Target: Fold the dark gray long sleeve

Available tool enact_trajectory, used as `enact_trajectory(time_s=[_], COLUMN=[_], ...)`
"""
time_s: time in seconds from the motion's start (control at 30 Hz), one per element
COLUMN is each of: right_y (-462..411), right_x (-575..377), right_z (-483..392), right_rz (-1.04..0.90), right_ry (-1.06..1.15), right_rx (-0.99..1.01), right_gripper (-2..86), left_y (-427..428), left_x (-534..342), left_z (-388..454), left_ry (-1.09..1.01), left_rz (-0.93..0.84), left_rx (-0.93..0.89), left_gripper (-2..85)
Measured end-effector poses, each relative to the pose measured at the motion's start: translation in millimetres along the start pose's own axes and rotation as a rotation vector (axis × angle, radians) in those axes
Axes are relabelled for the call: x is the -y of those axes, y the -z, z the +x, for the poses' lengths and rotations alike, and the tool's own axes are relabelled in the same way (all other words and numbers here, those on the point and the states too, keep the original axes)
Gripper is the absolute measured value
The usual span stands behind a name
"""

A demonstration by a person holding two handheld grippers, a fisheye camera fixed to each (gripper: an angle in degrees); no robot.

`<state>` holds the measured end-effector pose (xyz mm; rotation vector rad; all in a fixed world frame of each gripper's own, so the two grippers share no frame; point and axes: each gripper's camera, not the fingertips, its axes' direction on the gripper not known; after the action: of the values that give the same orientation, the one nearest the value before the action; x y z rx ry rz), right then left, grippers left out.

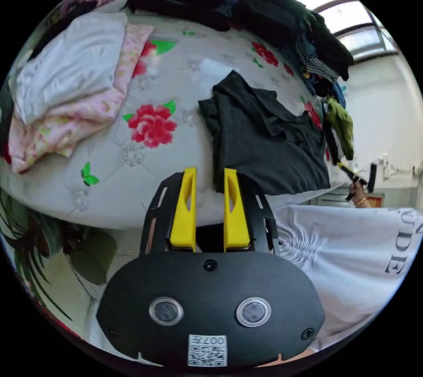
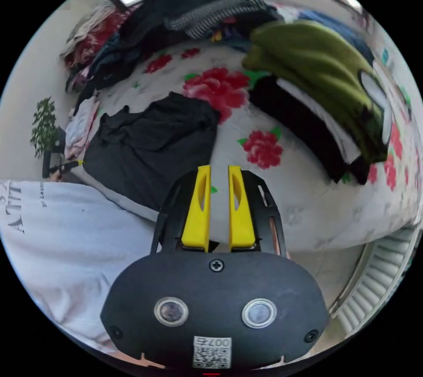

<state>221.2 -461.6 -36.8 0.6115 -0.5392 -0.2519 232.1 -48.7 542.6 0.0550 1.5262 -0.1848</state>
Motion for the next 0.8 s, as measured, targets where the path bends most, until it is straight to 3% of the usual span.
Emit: enact_trajectory(time_s=[0.1,0.23,0.33,0.4,0.53,0.7,0.8], right_y=[1.0,-40.2,-81.5,-102.0,-101.8,-73.9,-69.6], right_x=[19.2,58.0,78.3,84.1,100.8,137.0,136.3], right_z=[-59.2,-111.2,-140.8,-153.2,-148.1,-107.6,-107.5], right_rz=[0.104,0.030,-0.104,-0.150,-0.142,0.033,0.039], right_ry=[0.239,0.440,0.563,0.621,0.567,0.254,0.282], right_rx=[-0.078,-0.078,-0.094,-0.177,-0.149,-0.043,0.030], right_gripper=[5.2,5.9,3.6,1.4,0.3,0.9,3.2], left_y=[17.3,4.9,-24.4,-51.4,-67.7,-47.7,-31.2], left_x=[10.8,51.7,86.9,105.6,126.8,161.2,148.1], left_z=[48.6,103.4,136.5,152.3,147.4,94.8,93.4], left_ry=[-0.230,-0.524,-0.722,-0.821,-0.778,-0.332,-0.355], left_rz=[0.067,0.110,0.038,-0.063,-0.096,0.028,0.135], left_rx=[0.176,0.210,0.171,0.214,0.229,-0.072,-0.132], left_gripper=[10.6,11.7,11.0,6.2,-0.1,-0.4,2.3])
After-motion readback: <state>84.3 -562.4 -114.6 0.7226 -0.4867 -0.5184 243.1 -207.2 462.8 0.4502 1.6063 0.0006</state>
